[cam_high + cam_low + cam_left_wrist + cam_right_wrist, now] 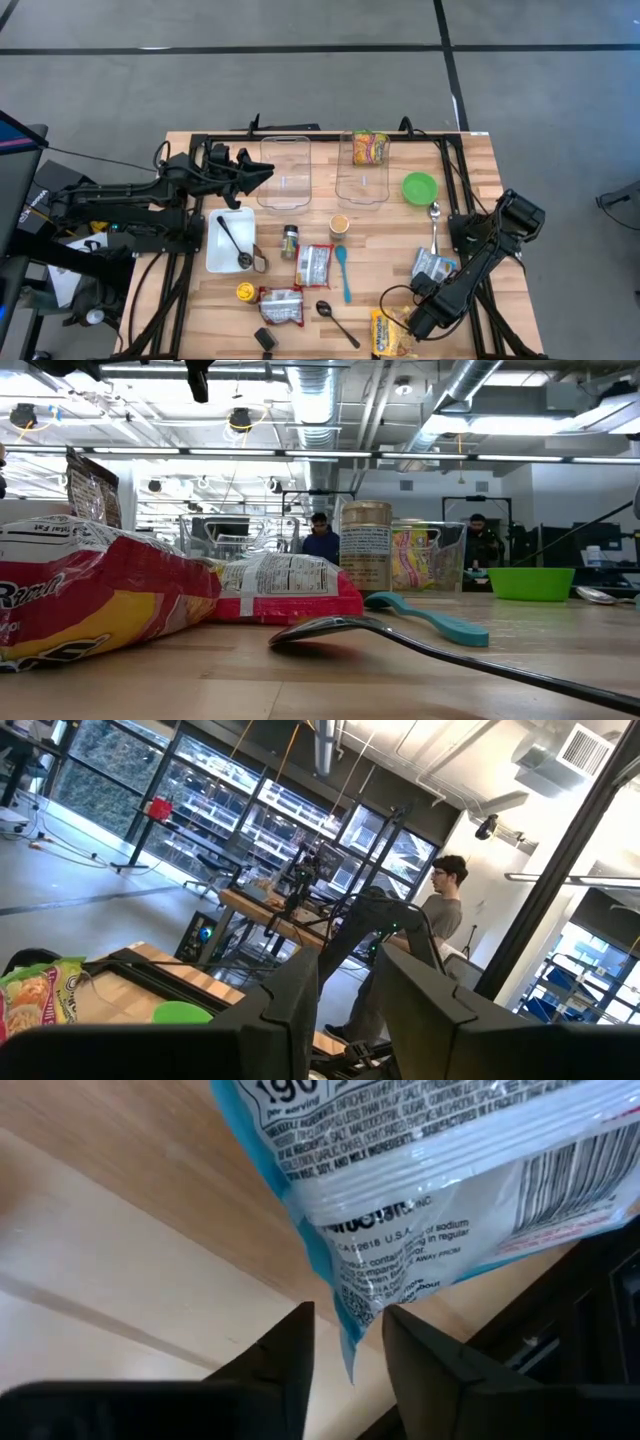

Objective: Pick & Place Food Item
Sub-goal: Put the blue noodle pack into the right transparent bin

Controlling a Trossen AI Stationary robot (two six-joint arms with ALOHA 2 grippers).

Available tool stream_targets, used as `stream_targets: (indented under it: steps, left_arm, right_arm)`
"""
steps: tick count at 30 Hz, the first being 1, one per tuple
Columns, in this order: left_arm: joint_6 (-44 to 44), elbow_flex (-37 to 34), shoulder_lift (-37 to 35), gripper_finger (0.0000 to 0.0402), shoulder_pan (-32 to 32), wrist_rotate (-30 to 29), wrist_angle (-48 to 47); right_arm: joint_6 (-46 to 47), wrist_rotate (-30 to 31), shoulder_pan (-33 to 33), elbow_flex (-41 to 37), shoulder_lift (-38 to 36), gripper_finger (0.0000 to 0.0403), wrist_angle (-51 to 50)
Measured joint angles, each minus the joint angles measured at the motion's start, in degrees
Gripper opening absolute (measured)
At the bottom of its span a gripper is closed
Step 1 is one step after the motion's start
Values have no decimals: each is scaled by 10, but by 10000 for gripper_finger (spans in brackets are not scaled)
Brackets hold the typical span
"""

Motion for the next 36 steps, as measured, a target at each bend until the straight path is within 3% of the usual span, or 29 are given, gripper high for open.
stream_targets:
  steps: [13, 24, 36]
  left_arm:
    - [0, 0, 0, 102, 0, 0, 0]
    - [0, 0, 0, 102, 0, 0, 0]
    - [0, 0, 0, 102, 0, 0, 0]
  right_arm:
    - [0, 2, 0, 0, 0, 6, 0]
    - [0, 6, 0, 29, 0, 1, -33]
    - [-19, 77, 0, 139, -1, 0, -71]
